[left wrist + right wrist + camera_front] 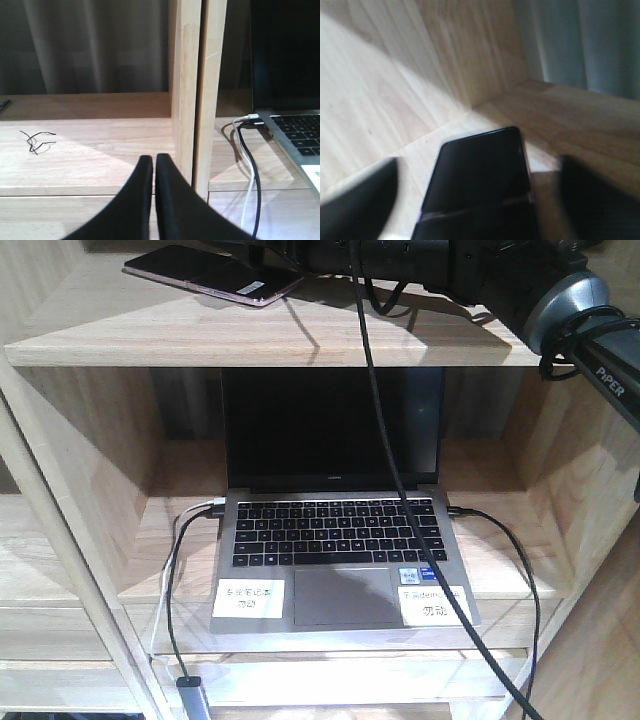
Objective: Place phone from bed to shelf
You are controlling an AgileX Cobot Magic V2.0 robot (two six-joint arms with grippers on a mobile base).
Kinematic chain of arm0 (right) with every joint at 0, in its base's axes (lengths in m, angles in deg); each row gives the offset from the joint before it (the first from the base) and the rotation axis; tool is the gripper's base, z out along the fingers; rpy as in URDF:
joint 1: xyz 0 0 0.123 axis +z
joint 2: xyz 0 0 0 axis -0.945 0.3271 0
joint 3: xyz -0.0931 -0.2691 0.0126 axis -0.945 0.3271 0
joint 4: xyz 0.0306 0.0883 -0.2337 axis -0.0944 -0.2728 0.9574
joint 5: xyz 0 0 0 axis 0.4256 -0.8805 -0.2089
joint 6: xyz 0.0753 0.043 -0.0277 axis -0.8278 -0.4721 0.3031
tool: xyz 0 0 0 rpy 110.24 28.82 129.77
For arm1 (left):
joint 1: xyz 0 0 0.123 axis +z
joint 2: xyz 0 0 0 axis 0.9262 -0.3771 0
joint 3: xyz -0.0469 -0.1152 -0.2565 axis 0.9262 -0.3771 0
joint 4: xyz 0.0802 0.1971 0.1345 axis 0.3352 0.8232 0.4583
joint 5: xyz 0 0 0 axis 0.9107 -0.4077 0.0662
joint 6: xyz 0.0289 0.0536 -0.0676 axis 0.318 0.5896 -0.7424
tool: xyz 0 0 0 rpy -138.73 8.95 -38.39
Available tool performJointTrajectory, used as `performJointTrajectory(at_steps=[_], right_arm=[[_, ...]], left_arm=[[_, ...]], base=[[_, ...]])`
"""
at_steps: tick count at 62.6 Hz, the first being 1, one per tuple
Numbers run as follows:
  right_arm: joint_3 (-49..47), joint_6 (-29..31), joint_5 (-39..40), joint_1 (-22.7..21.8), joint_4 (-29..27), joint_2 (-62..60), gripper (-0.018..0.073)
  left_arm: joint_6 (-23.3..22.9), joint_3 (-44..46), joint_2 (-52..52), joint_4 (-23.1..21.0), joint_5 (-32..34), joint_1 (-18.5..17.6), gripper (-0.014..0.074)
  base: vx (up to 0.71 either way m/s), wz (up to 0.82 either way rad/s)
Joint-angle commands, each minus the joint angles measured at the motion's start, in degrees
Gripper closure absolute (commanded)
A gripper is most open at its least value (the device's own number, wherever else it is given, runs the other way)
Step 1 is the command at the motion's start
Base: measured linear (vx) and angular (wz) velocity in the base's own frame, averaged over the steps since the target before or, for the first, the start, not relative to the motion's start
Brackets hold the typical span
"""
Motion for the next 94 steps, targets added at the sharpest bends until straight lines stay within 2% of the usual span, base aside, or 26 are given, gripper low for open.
performJointTrajectory(at_steps=[1,12,24,33,43,65,81,89,94], right_arm=[[-1.82,0.4,1.48,-0.32,-2.55,-3.21,-0.0147],[-1.82,0.33,1.48,-0.32,-2.4,-3.57,-0.011],[-1.82,-0.12,1.05,-0.32,-1.8,-5.46,0.0023],[-1.82,-1.46,0.83,-0.32,1.25,-7.62,0.0241],[-1.82,-1.76,-0.66,-0.32,5.83,-9.98,0.0575],[-1.42,-9.35,0.35,-0.32,14.0,-13.86,0.0564],[-1.46,-16.37,0.79,-0.32,26.01,-17.21,0.0564],[-1.46,-18.35,2.05,-0.32,28.84,-18.67,0.0564],[0.01,-19.19,5.57,-0.32,30.67,-20.13,0.0564]], left_arm=[[0.0,-0.41,0.48,-0.53,3.99,0.02,0.0595],[0.0,-0.41,0.48,-0.53,3.99,0.02,0.0595],[0.0,-0.41,0.48,-0.53,3.99,0.02,0.0595],[0.0,-0.41,0.48,-0.53,3.99,0.02,0.0595],[0.0,-0.41,0.48,-0.53,3.99,0.02,0.0595],[0.0,-0.41,0.48,-0.53,3.99,0.02,0.0595],[0.0,-0.41,0.48,-0.53,3.99,0.02,0.0595],[0.0,-0.41,0.48,-0.53,3.99,0.02,0.0595],[0.0,-0.41,0.48,-0.53,3.99,0.02,0.0595]], base=[[0.0,0.0],[0.0,0.0],[0.0,0.0],[0.0,0.0],[0.0,0.0],[0.0,0.0],[0.0,0.0],[0.0,0.0],[0.0,0.0]])
